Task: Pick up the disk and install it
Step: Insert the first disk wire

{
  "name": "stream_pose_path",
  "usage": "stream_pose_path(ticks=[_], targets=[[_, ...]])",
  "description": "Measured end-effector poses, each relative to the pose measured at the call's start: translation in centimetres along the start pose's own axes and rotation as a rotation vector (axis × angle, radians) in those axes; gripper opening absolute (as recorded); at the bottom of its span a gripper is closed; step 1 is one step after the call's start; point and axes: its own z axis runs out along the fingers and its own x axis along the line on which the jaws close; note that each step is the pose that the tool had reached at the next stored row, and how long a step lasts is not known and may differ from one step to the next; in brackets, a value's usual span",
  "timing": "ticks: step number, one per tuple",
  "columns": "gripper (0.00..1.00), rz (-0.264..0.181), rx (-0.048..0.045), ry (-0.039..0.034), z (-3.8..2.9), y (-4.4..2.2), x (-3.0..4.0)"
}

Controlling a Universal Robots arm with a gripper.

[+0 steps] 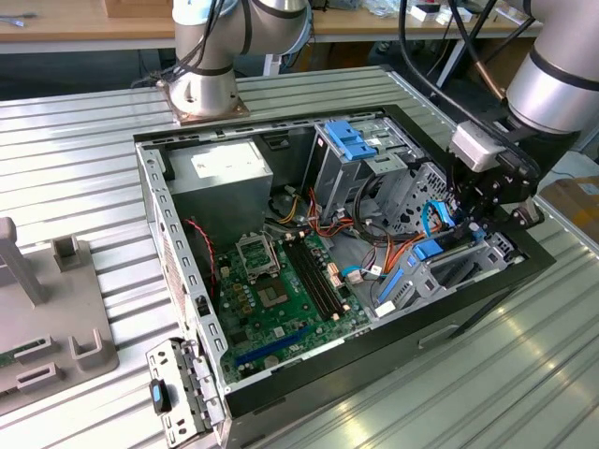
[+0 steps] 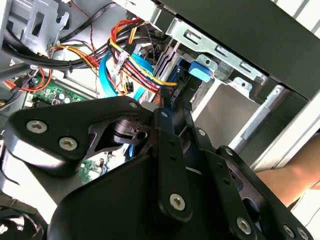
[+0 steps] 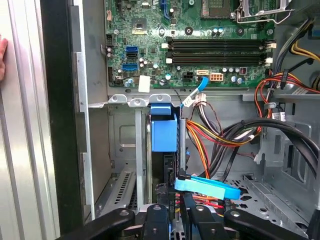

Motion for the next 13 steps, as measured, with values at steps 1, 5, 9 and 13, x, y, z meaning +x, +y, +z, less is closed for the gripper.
stream_pose_path(ticks=[1,5,9,13], targets=[[0.24,0.000,0.0025,-0.0001,-0.85,-0.09,0.00],[0.24,0.000,0.0137,-0.0007,-2.87,-0.27,0.00],[0.24,0.004,0.0178,-0.0006,-3.22,0.53,-0.15],[0.24,0.009,0.0178,0.0015,-3.21,0.56,-0.42]])
